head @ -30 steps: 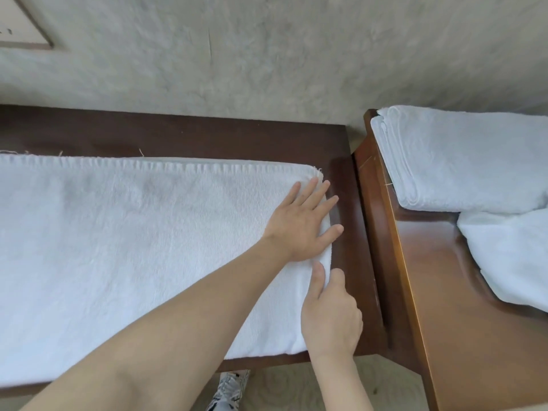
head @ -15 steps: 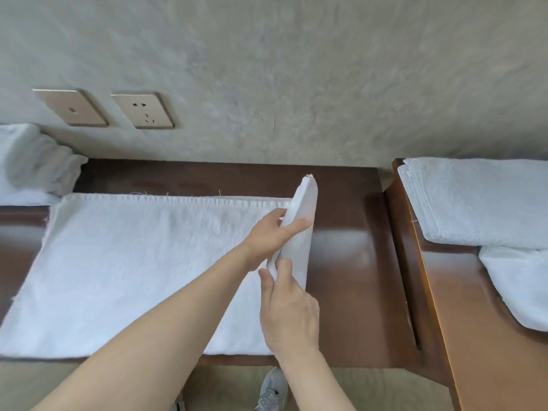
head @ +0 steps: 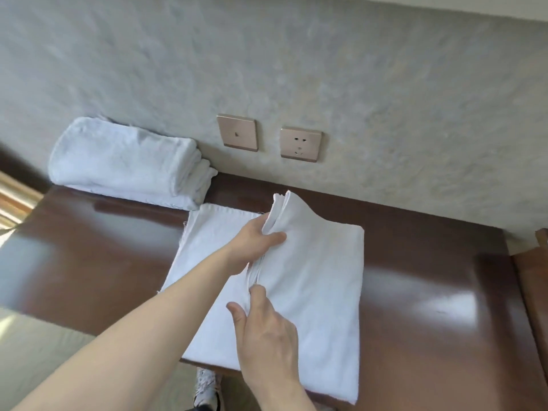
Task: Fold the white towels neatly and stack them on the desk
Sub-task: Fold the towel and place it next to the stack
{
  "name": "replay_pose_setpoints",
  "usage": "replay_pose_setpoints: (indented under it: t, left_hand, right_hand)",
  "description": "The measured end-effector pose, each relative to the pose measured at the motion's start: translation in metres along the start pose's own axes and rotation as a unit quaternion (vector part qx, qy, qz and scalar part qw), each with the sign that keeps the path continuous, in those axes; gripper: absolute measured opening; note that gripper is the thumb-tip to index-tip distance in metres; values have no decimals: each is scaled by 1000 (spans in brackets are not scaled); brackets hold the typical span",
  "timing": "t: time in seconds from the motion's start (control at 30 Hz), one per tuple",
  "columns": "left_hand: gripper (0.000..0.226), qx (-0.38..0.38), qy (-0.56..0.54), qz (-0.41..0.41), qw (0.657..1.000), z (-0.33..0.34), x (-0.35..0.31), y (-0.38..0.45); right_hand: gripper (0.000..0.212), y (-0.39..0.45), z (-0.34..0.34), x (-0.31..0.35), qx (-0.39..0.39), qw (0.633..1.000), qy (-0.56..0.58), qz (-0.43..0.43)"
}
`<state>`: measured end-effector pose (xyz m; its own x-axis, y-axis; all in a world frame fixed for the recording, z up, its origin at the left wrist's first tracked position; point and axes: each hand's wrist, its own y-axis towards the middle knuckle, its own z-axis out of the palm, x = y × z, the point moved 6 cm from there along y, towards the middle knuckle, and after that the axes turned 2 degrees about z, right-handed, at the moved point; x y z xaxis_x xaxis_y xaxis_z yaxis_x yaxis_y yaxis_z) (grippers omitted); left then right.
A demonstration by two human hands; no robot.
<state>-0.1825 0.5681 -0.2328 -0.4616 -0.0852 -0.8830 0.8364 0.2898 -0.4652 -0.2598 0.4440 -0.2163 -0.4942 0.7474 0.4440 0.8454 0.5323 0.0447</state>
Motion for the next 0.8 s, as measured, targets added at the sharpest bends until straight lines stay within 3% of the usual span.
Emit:
replay_pose_setpoints:
  t: [0.27, 0.37, 0.53, 0.67, 0.8]
  left_hand:
    - [21, -9, -114, -7, 993, -130, 43, -1]
    - [25, -6, -97, -32, 995, -167, 74, 7]
    - [24, -11, -70, -49, 996, -186, 103, 24]
    - [18, -67, -32, -47, 996, -190, 112, 24]
    - [22, -163, 100, -23, 981, -196, 111, 5]
  right_hand:
    - [36, 22, 63, 105, 38, 999, -5, -27]
    - [37, 24, 98, 131, 76, 996, -38, -19]
    - [69, 18, 156, 140, 154, 983, -100, -10]
    - [60, 3, 169, 138, 224, 973, -52, -29]
    - [42, 10, 149, 123, 293, 948, 124, 22]
